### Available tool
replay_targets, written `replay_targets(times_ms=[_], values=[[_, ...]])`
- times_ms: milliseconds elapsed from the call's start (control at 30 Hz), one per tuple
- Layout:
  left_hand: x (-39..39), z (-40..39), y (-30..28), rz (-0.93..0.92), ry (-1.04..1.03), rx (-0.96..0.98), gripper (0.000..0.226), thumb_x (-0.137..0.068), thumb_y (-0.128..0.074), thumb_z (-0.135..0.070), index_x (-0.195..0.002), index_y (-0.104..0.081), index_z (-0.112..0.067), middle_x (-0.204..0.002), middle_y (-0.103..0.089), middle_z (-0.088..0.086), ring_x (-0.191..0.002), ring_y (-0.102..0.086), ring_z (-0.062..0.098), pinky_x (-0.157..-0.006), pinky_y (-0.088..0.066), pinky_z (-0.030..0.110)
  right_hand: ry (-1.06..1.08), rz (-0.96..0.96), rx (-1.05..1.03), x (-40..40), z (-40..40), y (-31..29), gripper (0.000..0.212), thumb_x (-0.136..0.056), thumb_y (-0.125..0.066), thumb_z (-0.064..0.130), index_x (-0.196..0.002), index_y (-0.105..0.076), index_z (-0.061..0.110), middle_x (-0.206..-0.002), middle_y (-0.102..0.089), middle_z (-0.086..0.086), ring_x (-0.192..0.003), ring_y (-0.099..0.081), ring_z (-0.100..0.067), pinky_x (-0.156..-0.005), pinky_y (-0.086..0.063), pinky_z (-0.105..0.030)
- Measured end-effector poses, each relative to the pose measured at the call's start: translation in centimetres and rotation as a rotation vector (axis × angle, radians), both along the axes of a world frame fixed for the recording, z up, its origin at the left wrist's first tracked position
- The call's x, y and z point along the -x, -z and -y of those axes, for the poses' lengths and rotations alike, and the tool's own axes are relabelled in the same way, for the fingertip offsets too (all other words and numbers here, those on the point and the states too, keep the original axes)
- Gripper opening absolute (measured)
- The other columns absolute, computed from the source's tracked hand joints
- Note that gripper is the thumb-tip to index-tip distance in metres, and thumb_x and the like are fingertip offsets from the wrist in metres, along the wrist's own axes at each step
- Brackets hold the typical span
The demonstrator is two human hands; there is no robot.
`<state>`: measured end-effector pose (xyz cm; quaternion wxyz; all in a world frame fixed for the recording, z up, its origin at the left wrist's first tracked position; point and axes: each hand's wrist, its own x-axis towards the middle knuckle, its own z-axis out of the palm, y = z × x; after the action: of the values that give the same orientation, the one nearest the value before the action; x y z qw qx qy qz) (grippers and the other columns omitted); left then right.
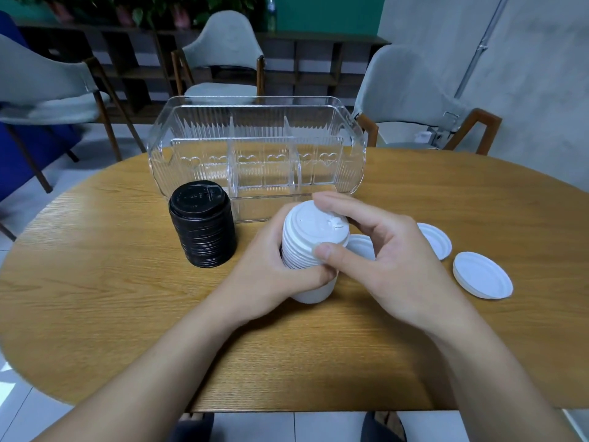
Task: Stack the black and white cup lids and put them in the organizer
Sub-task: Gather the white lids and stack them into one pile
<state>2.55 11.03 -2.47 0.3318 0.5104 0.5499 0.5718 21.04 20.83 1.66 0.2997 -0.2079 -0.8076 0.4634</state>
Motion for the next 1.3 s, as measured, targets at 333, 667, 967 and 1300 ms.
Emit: replay_targets(times_ms=[333, 667, 967, 1300], values=[[-2.2, 0.1, 1.0, -0.024, -0.161, -0.066, 0.078, -0.079, -0.091, 0.009, -0.143, -0.059, -0.020, -0.130, -0.075, -0.005, -0.121, -0.073, 0.017, -0.103, -0.058, 0.032, 0.137, -0.055, 0.019, 0.1, 1.2, 0.2, 0.054, -0.083, -0.096, 0.023, -0.134, -0.078, 0.031, -0.139, -0.071, 0.027, -0.136, -0.059, 0.010, -0.121, -0.044, -0.029], [-2.2, 0.1, 1.0, -0.077, -0.177, -0.073, 0.078, -0.079, -0.091, 0.012, -0.143, -0.059, -0.020, -0.129, -0.075, -0.007, -0.120, -0.073, 0.015, -0.102, -0.057, 0.028, 0.103, -0.126, 0.115, 0.2, 1.6, 0.7, 0.069, -0.084, -0.095, 0.015, -0.146, -0.068, 0.030, -0.143, -0.072, 0.019, -0.139, -0.063, -0.004, -0.121, -0.048, -0.043], [-2.2, 1.2, -0.2, -0.300, -0.230, -0.080, 0.115, -0.082, -0.099, -0.033, -0.172, -0.028, -0.035, -0.153, -0.050, -0.038, -0.149, -0.048, -0.006, -0.120, -0.037, 0.014, 0.195, -0.011, -0.037, -3.2, -0.5, 0.8, 0.073, -0.086, -0.093, 0.027, -0.151, -0.063, 0.035, -0.147, -0.067, 0.023, -0.143, -0.059, -0.002, -0.124, -0.044, -0.039], [-1.3, 0.4, 0.3, -0.347, -0.310, -0.058, 0.105, -0.087, -0.091, -0.047, -0.171, -0.031, -0.029, -0.161, -0.049, -0.026, -0.149, -0.046, -0.009, -0.119, -0.034, 0.010, 0.266, 0.496, -0.396, -3.1, -1.7, 4.4, 0.048, -0.101, -0.068, 0.013, -0.146, -0.066, 0.028, -0.144, -0.065, 0.016, -0.139, -0.056, -0.015, -0.120, -0.042, -0.034]])
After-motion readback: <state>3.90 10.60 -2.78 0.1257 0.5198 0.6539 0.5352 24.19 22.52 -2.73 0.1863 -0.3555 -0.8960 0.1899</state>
